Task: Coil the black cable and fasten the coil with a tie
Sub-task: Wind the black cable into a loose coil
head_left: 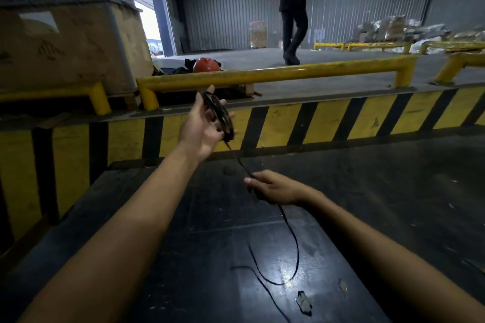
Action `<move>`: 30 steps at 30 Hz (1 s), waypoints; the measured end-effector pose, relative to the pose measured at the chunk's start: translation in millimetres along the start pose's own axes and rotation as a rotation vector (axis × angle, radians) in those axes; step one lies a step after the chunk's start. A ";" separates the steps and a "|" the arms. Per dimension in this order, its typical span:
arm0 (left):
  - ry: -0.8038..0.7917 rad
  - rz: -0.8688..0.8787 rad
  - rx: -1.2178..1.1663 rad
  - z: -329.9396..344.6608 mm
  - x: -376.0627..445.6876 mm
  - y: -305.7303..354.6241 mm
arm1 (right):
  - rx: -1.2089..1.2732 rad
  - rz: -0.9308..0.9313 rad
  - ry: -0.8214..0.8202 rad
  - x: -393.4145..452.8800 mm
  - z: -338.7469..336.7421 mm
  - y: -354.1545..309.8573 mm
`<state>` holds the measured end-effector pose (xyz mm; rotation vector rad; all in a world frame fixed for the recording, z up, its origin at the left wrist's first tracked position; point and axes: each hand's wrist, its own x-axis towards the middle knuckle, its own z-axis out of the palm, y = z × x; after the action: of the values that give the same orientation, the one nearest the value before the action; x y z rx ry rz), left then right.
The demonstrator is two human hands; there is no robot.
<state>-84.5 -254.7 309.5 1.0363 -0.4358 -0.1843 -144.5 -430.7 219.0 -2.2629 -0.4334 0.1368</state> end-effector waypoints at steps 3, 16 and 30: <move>0.077 0.030 0.441 -21.5 3.8 12.6 | -0.118 -0.025 0.066 -4.8 -21.2 -13.4; -0.634 -0.605 0.381 -21.4 -50.3 0.3 | -0.252 -0.157 0.632 -7.7 -80.4 -44.4; -0.119 0.011 1.109 -22.1 -46.6 -10.4 | -0.514 -0.099 0.167 -48.3 26.2 -31.3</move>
<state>-116.3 -226.2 278.8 2.1147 -0.6719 0.0274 -204.1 -410.0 222.8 -2.7187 -0.5352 -0.2410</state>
